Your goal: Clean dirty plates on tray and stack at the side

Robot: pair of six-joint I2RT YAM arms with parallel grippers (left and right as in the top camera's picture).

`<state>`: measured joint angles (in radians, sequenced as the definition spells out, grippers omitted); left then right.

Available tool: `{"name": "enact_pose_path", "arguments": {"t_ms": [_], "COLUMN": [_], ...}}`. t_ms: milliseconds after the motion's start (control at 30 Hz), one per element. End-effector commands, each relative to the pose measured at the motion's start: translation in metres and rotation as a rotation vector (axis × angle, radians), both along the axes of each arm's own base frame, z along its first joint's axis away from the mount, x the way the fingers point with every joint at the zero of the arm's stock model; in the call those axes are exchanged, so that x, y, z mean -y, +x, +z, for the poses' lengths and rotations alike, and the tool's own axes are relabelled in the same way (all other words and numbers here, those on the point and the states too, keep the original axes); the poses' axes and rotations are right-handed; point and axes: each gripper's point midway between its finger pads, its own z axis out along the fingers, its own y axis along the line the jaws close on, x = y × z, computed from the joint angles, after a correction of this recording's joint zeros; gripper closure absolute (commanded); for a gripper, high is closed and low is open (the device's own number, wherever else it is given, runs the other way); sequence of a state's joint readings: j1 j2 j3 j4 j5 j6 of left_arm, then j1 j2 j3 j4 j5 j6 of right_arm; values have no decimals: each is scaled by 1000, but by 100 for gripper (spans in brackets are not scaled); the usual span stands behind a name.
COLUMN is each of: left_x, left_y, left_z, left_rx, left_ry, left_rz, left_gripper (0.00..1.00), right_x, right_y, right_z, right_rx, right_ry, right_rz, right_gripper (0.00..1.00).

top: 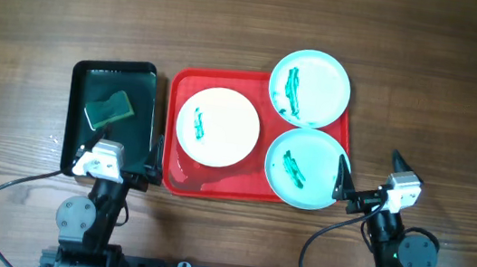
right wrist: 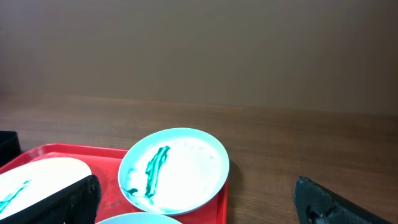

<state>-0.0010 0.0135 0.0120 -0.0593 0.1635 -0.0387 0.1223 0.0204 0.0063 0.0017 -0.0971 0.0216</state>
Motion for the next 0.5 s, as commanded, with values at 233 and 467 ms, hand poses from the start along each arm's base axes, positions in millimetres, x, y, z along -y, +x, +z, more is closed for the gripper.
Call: {"name": "enact_pose_path", "arguments": {"t_ms": [233,467], "left_x": [4,4], "left_y": [-1,-1], "left_z": [-2,-2], "left_rx": [0,0], "left_ry": [0,0], "left_rz": [-24,-24], "left_gripper": [0,0], "right_x": [-1,-1], "right_y": [-1,0], "right_z": [2,2], "right_rx": [9,8], "right_ry": [0,5], "right_rz": [10,5], "right_gripper": [0,0]}}
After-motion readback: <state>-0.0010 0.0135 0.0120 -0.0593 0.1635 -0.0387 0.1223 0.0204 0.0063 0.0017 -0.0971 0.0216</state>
